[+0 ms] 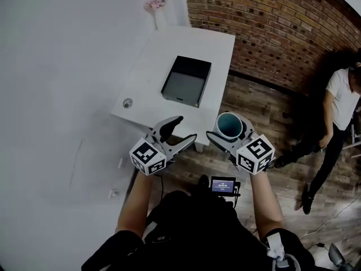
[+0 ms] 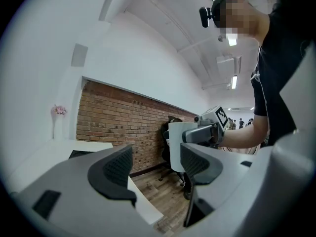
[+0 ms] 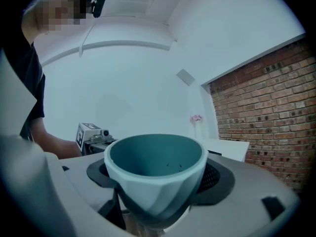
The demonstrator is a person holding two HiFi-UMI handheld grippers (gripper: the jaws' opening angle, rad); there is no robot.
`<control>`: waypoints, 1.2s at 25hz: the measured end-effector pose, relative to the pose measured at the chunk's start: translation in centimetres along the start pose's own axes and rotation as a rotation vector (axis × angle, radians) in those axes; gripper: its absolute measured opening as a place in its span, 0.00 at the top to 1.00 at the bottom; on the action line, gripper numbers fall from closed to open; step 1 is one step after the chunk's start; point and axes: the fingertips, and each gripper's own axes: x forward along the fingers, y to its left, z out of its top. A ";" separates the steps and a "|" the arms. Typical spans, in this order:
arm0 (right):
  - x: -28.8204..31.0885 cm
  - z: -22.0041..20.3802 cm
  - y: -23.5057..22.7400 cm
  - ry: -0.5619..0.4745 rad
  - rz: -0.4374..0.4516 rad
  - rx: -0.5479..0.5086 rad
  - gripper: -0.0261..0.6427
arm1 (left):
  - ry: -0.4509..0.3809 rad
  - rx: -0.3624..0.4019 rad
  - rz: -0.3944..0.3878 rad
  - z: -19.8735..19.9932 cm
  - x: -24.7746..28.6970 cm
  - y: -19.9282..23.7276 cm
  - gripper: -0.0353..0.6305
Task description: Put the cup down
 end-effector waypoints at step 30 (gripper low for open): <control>4.9 1.1 0.2 0.020 -0.003 -0.036 0.35 | -0.022 -0.002 -0.070 0.8 -0.3 3.8 0.50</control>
